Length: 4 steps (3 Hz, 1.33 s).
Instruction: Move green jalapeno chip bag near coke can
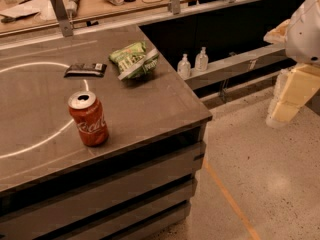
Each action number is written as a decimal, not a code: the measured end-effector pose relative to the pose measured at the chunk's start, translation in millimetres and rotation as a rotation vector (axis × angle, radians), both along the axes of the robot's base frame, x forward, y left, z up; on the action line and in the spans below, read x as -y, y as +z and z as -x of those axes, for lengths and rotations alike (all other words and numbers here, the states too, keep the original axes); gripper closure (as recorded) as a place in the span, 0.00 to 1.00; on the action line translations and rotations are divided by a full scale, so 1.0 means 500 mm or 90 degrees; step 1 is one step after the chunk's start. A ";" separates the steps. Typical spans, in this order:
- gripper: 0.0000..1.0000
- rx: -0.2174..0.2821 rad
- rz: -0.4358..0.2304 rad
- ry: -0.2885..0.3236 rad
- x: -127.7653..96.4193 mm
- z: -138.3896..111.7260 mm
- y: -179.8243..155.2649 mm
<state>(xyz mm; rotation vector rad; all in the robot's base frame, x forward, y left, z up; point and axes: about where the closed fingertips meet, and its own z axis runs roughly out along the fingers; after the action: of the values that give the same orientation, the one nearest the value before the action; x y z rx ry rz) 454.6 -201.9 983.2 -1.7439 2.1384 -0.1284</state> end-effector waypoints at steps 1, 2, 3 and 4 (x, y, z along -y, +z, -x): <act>0.00 0.056 -0.001 0.063 -0.048 -0.093 0.046; 0.00 0.108 -0.016 0.122 -0.120 -0.204 0.101; 0.00 0.143 -0.076 0.185 -0.228 -0.289 0.123; 0.00 0.168 -0.147 0.240 -0.417 -0.373 0.032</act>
Offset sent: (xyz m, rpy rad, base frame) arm 0.1745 0.1109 0.0915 0.0627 -0.2775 0.3184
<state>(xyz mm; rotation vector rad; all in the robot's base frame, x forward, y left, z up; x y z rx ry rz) 640.9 6.5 999.2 -1.8401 1.5467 -0.0079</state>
